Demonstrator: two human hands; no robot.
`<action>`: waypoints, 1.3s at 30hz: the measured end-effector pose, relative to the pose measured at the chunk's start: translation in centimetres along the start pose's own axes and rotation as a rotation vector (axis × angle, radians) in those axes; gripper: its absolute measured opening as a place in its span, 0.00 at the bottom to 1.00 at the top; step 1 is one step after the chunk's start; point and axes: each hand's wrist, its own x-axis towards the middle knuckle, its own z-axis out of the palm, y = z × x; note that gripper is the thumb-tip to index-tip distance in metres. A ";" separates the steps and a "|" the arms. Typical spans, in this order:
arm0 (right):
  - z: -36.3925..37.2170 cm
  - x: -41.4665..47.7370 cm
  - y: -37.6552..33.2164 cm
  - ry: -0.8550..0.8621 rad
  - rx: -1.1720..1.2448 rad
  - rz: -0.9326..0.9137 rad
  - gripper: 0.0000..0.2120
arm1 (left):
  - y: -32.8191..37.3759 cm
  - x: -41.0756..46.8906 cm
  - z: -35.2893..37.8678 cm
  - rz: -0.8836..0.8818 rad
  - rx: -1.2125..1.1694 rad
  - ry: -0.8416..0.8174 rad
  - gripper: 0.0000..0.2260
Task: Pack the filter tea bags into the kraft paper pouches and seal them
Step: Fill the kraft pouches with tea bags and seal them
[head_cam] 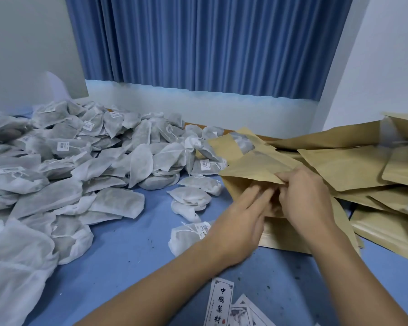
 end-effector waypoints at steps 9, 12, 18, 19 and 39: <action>-0.7 -0.5 -0.4 0.001 0.007 0.012 0.12 | -0.4 -8.1 -4.6 -0.448 0.151 -0.102 0.31; -0.8 -0.6 -0.9 -0.017 0.028 -0.011 0.14 | 0.8 -5.9 -4.5 -0.318 -0.035 0.160 0.21; -1.6 -0.3 -1.1 0.008 0.182 -0.119 0.16 | 0.4 3.3 0.3 -0.411 -0.104 0.071 0.08; -1.7 -0.3 -1.2 0.004 0.164 -0.146 0.16 | -0.1 5.0 1.0 -0.479 -0.084 -0.014 0.13; -1.0 -0.4 -0.5 0.023 0.006 -0.042 0.14 | -5.9 -3.3 -4.5 -0.667 0.331 0.105 0.17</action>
